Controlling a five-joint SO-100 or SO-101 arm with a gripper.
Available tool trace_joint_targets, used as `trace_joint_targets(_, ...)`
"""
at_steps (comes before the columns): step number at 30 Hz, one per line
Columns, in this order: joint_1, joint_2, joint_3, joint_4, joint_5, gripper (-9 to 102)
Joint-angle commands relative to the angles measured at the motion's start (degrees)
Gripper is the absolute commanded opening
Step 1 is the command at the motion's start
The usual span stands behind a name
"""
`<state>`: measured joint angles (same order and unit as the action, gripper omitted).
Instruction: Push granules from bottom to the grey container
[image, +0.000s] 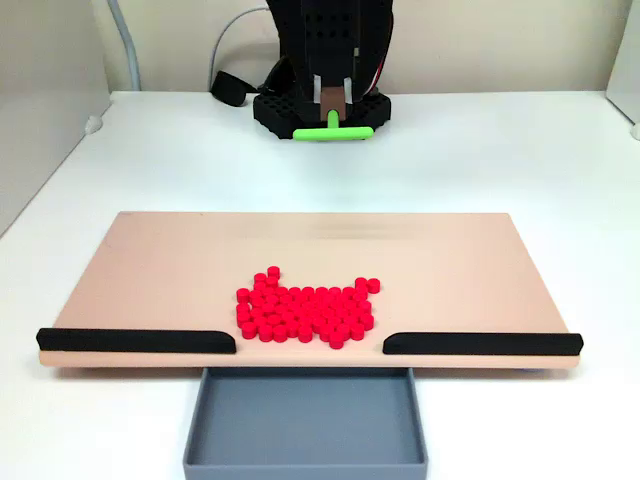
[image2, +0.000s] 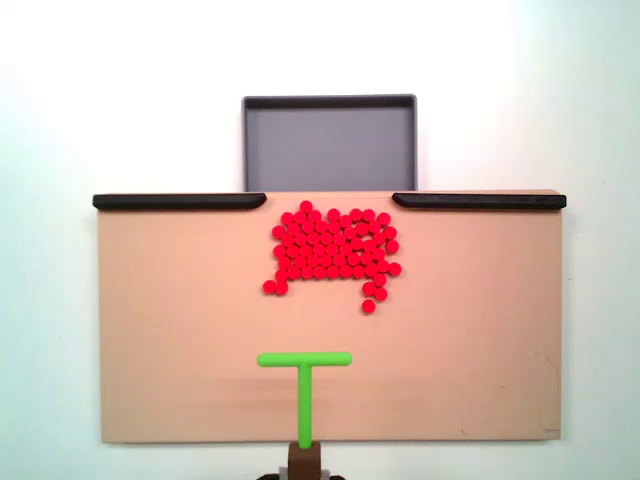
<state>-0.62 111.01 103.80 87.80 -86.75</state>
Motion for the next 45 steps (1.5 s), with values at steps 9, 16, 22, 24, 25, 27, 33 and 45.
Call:
trace_joint_targets(9, 1.2, -1.0, 8.4, -9.5, -6.5, 0)
trace_joint_targets(16, 0.7, -0.5, 8.4, -9.5, -7.1, 0)
trace_joint_targets(22, 0.0, 0.1, 8.4, -9.5, -6.1, 0)
trace_joint_targets(24, -0.1, 0.1, 8.4, -9.5, -5.3, 0)
trace_joint_targets(25, -0.2, 0.1, 8.4, -9.5, -4.9, 0)
trace_joint_targets(27, -0.2, 0.1, 8.4, -9.5, -4.4, 0)
trace_joint_targets(33, 0.4, 0.5, 8.4, -9.5, -4.1, 0)
trace_joint_targets(45, 0.8, 0.7, 8.4, -9.5, -3.4, 0)
